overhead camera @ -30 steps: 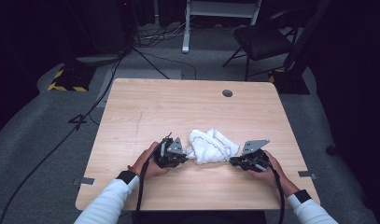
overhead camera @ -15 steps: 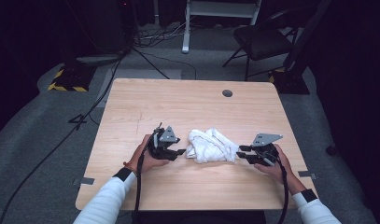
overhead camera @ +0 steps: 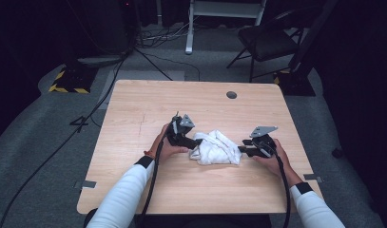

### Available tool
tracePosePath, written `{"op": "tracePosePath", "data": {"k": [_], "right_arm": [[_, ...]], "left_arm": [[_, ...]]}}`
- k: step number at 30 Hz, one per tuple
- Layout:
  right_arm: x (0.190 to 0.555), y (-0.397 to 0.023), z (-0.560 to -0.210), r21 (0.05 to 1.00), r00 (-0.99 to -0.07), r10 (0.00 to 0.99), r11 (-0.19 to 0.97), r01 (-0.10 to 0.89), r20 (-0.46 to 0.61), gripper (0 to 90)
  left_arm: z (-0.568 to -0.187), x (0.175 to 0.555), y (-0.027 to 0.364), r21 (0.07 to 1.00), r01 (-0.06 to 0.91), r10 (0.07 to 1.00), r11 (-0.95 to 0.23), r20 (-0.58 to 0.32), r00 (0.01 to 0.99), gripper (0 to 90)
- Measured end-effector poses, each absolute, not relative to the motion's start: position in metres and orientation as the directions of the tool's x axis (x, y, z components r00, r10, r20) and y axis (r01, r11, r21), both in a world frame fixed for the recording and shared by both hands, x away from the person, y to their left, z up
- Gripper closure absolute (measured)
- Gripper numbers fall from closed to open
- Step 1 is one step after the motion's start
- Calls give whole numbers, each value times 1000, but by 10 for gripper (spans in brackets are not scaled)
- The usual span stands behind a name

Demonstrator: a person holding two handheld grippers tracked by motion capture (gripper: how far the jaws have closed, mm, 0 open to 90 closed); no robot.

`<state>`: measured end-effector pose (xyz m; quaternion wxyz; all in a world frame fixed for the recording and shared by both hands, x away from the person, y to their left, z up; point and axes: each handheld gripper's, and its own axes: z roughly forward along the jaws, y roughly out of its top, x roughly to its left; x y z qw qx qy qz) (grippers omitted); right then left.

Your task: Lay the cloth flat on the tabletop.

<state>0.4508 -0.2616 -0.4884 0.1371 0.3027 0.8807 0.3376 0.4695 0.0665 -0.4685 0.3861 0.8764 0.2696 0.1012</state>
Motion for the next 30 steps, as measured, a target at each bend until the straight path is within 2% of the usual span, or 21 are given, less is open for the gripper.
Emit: {"op": "tracePosePath", "data": {"k": [4, 8, 10, 11, 12, 13, 14, 17, 20, 26, 30], "right_arm": [[452, -262, -489, 679, -775, 631, 580, 449, -26, 577], [453, -266, -491, 684, -772, 635, 553, 477, 25, 615], [452, -265, -491, 684, -787, 616, 557, 471, 41, 728], [452, -265, -490, 685, -794, 607, 560, 465, 43, 763], [452, -265, -490, 685, -794, 607, 560, 465, 43, 763], [451, -264, -490, 683, -798, 601, 565, 464, 45, 802], [451, -263, -490, 680, -807, 589, 574, 457, 45, 843], [450, -262, -489, 679, -810, 585, 579, 452, 41, 867], [448, -260, -488, 678, -803, 595, 598, 427, -19, 878], [447, -267, -480, 707, -757, 648, 576, 411, -87, 882], [449, -275, -468, 744, -695, 707, 532, 404, -129, 883]], "left_arm": [[-473, 471, 60, 719, 395, 528, -572, -46, 848, 303], [-477, 469, 57, 684, 396, 491, -612, -63, 869, 344], [-478, 468, 57, 677, 388, 451, -625, -92, 888, 438], [-478, 468, 57, 677, 388, 451, -625, -92, 888, 476], [-478, 468, 57, 672, 378, 436, -637, -91, 895, 476], [-479, 466, 56, 673, 365, 421, -643, -88, 903, 520], [-479, 465, 56, 672, 350, 410, -652, -76, 909, 609], [-476, 461, 55, 667, 324, 389, -670, -56, 919, 713], [-471, 458, 57, 675, 299, 380, -674, -30, 925, 813], [-454, 449, 71, 724, 258, 387, -640, 13, 922, 833], [-436, 435, 79, 761, 199, 386, -618, 73, 919, 835]]}}
